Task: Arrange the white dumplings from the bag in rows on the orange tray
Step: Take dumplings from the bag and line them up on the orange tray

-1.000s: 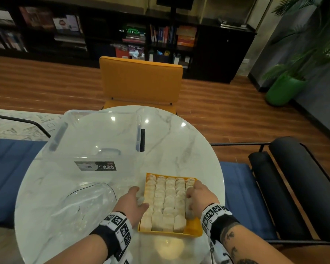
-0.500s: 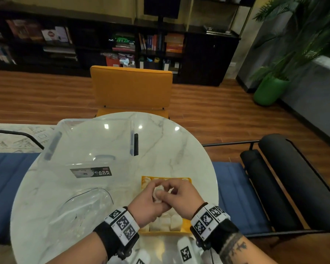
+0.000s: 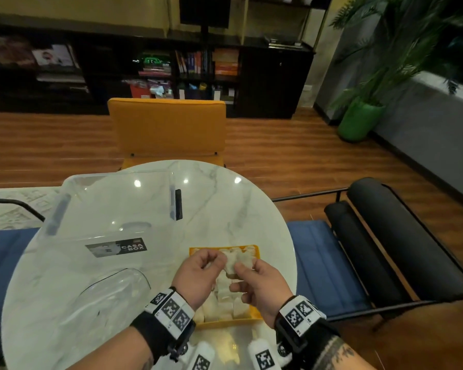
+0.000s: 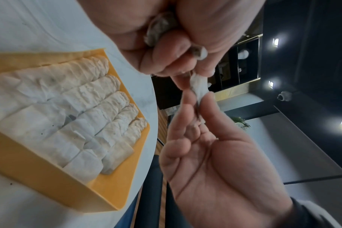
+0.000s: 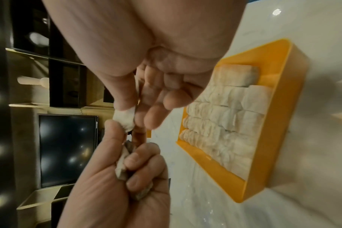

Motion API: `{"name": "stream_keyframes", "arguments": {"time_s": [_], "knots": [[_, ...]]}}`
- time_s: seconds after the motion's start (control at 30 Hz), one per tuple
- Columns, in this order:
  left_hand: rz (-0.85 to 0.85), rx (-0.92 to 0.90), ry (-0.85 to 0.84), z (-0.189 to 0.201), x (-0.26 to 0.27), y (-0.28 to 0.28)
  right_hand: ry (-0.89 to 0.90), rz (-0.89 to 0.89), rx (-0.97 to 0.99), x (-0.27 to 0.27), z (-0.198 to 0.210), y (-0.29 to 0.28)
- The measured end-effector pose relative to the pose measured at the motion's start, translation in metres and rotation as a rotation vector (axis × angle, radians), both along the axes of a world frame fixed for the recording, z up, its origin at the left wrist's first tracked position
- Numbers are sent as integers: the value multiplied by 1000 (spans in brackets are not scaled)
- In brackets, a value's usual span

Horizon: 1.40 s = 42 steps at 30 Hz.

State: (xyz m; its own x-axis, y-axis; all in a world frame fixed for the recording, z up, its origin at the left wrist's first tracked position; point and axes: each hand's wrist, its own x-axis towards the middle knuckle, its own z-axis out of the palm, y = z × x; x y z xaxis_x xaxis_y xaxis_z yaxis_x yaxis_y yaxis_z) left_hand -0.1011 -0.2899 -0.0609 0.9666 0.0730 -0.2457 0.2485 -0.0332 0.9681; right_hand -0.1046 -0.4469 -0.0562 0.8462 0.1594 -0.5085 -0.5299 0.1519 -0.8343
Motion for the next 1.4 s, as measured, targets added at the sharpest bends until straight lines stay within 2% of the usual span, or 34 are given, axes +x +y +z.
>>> {"name": "stream_keyframes", "arguments": {"time_s": [0.07, 0.23, 0.33, 0.4, 0.5, 0.6, 0.73, 0.93, 1.03, 1.23, 1.4], "knots": [[-15, 53, -18, -2, 2, 2, 7, 80, -70, -5, -4, -3], [-219, 462, -164, -7, 1, 11, -157, 109, -348, -4, -6, -13], [-346, 526, -209, -2, -1, 10, -341, 279, -420, -3, -8, -16], [-394, 548, -232, 0, -2, 8, -368, 314, -408, -5, -9, -14], [-362, 515, -239, 0, -5, 6, -331, 219, -369, -6, -9, -12], [-316, 451, -175, -8, -7, 8, -302, 107, -293, -6, -10, -17], [-362, 526, -164, -16, -9, 12, -307, 156, -299, -8, -11, -19], [-366, 568, -134, -18, -10, 10, -486, 325, -584, -5, -2, -23], [-358, 591, -106, -22, -10, 14, -513, 412, -695, 3, -1, -25], [-184, 763, 38, -39, -13, 42, -456, 428, -996, 34, -4, -50], [-266, 898, 149, -53, -18, 52, -303, 642, -1194, 39, -27, -55]]}}
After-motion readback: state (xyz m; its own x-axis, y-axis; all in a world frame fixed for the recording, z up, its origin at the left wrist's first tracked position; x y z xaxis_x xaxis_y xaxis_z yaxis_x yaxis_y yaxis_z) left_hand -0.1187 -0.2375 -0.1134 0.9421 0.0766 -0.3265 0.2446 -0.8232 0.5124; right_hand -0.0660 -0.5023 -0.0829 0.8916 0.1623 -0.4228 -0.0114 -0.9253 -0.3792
